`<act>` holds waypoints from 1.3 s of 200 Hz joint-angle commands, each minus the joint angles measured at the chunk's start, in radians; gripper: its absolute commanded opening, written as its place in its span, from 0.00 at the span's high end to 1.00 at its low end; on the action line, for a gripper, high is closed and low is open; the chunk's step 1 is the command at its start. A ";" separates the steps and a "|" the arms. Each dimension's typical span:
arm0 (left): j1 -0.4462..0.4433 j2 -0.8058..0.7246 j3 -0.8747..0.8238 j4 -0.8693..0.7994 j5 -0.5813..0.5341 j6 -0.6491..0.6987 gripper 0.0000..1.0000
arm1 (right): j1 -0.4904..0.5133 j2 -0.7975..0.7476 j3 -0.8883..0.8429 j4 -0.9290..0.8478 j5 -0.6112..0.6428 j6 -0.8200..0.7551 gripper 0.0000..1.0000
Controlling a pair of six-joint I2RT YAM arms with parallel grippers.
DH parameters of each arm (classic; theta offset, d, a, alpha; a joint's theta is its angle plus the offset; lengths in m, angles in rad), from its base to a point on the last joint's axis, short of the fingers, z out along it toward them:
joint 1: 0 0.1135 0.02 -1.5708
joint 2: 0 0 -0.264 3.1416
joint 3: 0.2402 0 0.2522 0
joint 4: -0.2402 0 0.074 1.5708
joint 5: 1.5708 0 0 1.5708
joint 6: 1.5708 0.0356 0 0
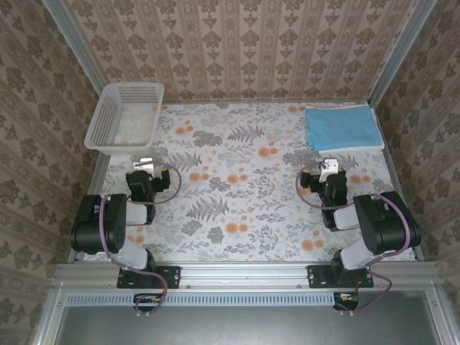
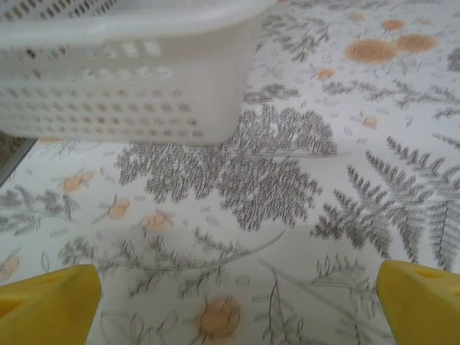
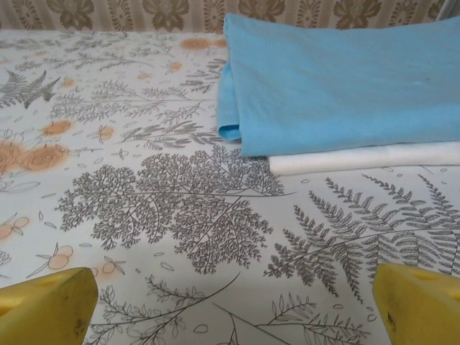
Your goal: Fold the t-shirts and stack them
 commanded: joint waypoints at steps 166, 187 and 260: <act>0.005 -0.004 0.071 -0.019 0.014 0.024 0.00 | -0.036 -0.004 0.155 -0.158 0.021 0.051 0.00; 0.005 -0.004 0.071 -0.020 0.014 0.023 0.00 | -0.036 -0.004 0.155 -0.158 0.021 0.051 0.01; 0.005 -0.004 0.072 -0.020 0.014 0.022 0.00 | -0.036 -0.004 0.156 -0.159 0.021 0.051 0.00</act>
